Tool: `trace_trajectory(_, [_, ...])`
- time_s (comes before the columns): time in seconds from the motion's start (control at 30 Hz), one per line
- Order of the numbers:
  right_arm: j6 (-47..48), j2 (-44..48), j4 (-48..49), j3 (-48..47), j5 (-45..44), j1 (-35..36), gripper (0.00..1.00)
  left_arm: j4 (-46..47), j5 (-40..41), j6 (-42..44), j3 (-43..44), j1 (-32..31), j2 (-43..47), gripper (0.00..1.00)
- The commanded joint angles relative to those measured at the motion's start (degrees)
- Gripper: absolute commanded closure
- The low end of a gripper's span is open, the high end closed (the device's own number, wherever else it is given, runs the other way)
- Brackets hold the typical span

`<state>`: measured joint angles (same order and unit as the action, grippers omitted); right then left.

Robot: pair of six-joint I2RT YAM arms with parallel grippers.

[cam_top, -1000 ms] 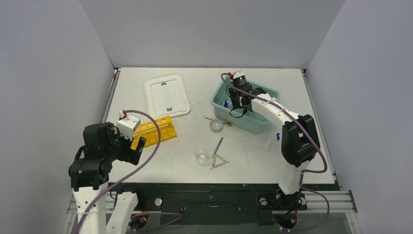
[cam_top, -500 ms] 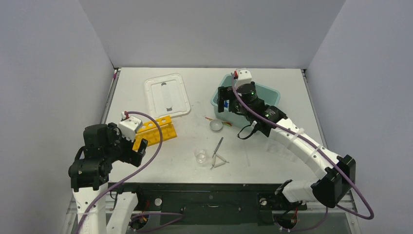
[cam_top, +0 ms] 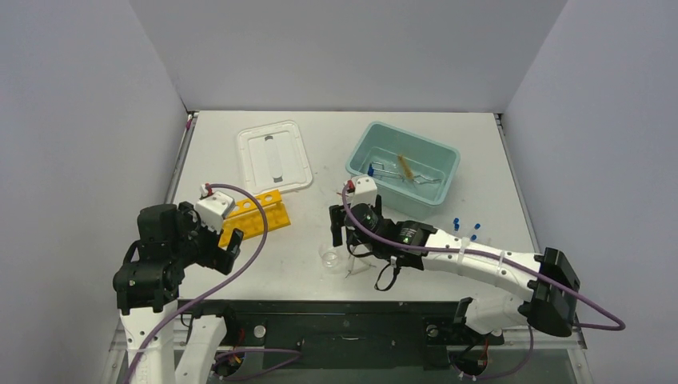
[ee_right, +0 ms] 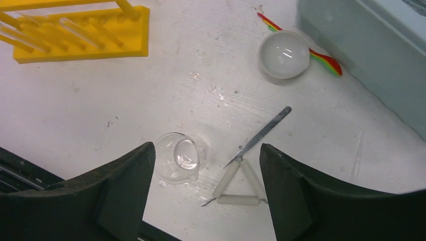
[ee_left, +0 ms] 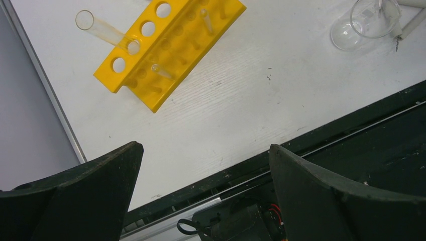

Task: Organize the chemistry lab equipment
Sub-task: Pick up the chemistry item at the center of the board.

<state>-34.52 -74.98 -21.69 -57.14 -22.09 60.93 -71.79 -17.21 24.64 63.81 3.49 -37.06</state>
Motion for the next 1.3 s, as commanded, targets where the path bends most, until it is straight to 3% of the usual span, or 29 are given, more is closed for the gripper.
trace_trajectory(0.0, [-3.4, -2.5, 0.5, 0.2, -2.5, 2.4, 0.31, 2.1, -0.4, 0.7, -0.3, 0.2, 1.0, 0.03])
trace_trajectory(0.1, [-3.0, -4.8, 0.9, -0.2, -0.1, 2.4, 0.41, 1.6, 0.0, 0.9, 0.0, 0.2, 1.2, 0.03])
trace_trajectory(0.3, [-2.3, -9.6, 2.7, -0.5, 3.5, 2.2, 0.51, 0.8, 0.9, 1.4, 0.6, 0.2, 1.7, 0.03])
trace_trajectory(0.83, [-3.1, -19.1, 6.6, 0.7, 8.8, 2.2, 0.57, 0.9, 1.0, 1.0, 0.6, 0.2, 0.7, 0.04])
trace_trajectory(0.97, [-3.1, -20.6, 7.0, -0.3, 9.5, 2.2, 0.71, 0.9, 1.7, 1.3, 0.5, 0.2, 0.8, 0.03])
trace_trajectory(1.1, [-2.7, -20.9, 6.5, -1.8, 9.6, 1.6, 0.97, 1.1, 2.0, 1.3, 0.2, 0.2, 1.1, 0.03])
trace_trajectory(1.27, [-0.9, -17.2, 3.7, -3.8, 10.5, -1.4, 1.0, 1.3, 2.1, 1.4, 0.0, 0.2, 1.2, 0.03])
